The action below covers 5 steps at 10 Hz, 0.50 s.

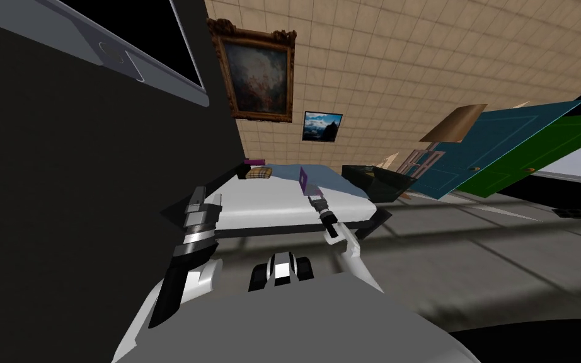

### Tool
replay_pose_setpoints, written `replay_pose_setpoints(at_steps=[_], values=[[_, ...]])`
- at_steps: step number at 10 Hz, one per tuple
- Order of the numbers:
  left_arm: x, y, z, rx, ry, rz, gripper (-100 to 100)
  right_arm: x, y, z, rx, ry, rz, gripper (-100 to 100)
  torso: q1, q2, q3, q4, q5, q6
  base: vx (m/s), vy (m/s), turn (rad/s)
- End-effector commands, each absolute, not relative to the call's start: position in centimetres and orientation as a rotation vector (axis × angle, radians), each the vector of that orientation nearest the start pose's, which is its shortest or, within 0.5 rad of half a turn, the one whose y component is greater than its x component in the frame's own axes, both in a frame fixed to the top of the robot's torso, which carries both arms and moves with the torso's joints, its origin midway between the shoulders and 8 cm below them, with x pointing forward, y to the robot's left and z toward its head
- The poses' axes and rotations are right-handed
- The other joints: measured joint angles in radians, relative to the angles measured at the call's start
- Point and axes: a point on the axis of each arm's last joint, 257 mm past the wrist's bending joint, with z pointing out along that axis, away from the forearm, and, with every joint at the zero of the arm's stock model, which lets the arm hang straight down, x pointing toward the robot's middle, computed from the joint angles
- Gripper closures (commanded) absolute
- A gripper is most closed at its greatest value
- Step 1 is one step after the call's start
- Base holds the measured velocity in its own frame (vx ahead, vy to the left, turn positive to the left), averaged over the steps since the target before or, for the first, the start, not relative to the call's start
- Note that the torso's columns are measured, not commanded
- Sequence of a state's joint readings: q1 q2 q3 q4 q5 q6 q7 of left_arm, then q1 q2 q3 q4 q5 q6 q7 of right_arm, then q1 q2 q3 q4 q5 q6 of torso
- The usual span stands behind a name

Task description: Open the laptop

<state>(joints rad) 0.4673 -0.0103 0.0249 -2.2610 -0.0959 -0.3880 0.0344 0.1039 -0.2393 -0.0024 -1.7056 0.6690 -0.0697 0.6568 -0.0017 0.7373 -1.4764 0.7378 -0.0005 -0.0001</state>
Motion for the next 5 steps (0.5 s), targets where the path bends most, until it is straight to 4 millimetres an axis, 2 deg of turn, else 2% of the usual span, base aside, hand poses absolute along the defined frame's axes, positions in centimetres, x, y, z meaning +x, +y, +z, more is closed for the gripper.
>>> replay_pose_setpoints(at_steps=[1,2,3,5], values=[[36.8,28.1,0.4,-0.703,0.714,-1.231,0,52.8,-31.0,-20.3,-0.145,1.532,-0.145,-100,0.001,0.000,0.000,0.000,0.000,0.000,0.076,0.035,0.129],[36.8,28.1,0.4,-0.703,0.714,-1.231,0,53.3,-32.2,-20.6,-0.188,1.543,-0.219,-100,0.002,-0.001,-0.001,0.000,0.001,0.000,0.096,0.044,0.168],[36.8,28.1,0.4,-0.703,0.714,-1.231,0,53.3,-32.2,-20.6,-0.193,1.542,-0.224,-100,0.003,-0.001,-0.001,0.000,0.001,0.000,0.068,0.024,0.056],[36.8,28.1,0.4,-0.703,0.714,-1.231,0,54.2,-34.8,-20.9,-0.280,1.557,-0.374,-100,0.001,0.002,0.001,0.001,0.000,0.000,0.066,0.023,0.125]])
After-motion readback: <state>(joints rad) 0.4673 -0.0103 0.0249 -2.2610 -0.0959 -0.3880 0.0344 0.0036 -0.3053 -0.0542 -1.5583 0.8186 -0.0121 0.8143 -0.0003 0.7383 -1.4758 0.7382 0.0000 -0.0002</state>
